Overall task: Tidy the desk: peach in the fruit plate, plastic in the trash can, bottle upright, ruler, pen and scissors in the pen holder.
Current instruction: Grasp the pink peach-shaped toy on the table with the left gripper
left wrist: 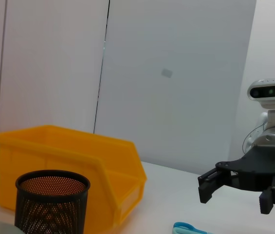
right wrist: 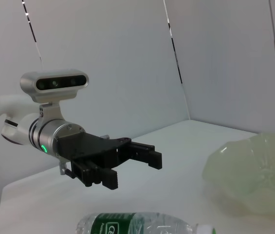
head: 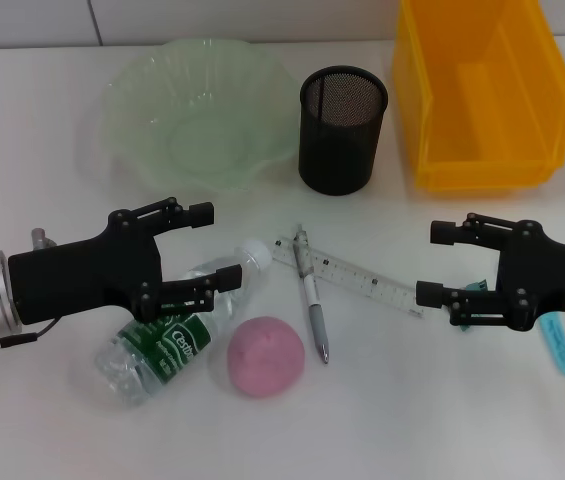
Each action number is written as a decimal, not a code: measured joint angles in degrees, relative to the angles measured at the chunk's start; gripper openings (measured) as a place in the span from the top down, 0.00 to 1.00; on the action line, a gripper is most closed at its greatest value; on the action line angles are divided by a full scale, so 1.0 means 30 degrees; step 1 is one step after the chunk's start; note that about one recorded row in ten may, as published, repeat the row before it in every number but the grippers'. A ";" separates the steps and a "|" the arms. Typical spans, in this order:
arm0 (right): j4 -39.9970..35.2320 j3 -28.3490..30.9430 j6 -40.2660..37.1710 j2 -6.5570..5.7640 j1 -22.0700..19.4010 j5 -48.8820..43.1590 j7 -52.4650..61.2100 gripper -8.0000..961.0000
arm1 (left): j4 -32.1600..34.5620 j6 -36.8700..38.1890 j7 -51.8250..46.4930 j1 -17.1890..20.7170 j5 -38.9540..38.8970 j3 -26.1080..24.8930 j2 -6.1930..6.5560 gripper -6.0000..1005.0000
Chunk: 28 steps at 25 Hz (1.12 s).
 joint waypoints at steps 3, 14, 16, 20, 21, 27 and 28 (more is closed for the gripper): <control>-0.0001 0.0000 0.0000 0.0001 -0.0018 0.0001 0.0000 0.13 | -0.0019 0.0000 -0.0001 0.0000 -0.0001 0.0000 0.0000 0.16; -0.0001 0.0001 -0.0001 0.0000 -0.0030 0.0003 0.0001 0.13 | 0.0067 0.0018 -0.0001 0.0202 -0.0433 -0.0043 0.0001 0.16; 0.0005 0.0000 0.0000 0.0000 -0.0030 0.0003 0.0000 0.13 | 0.0076 0.0081 -0.0001 0.0338 -0.0813 -0.0044 0.0008 0.16; 0.0150 0.0000 0.0000 0.0000 -0.0029 0.0003 0.0001 0.13 | 0.0485 0.0196 -0.0160 0.0688 -0.1043 -0.0048 0.0077 0.16; 0.0150 0.0000 0.0000 0.0000 -0.0029 0.0003 0.0001 0.13 | 0.0711 0.0234 -0.0214 0.0867 -0.1092 -0.0064 0.0081 0.16; 0.0200 -0.0002 0.0001 0.0000 -0.0082 0.0003 0.0014 0.13 | 0.1918 0.1375 -0.0869 0.1660 -0.1628 -0.0007 0.0094 0.16; 0.0202 0.0001 0.0002 -0.0001 -0.0102 0.0003 0.0016 0.13 | 0.2051 0.1726 -0.1022 0.1665 -0.1655 0.0166 0.0094 0.16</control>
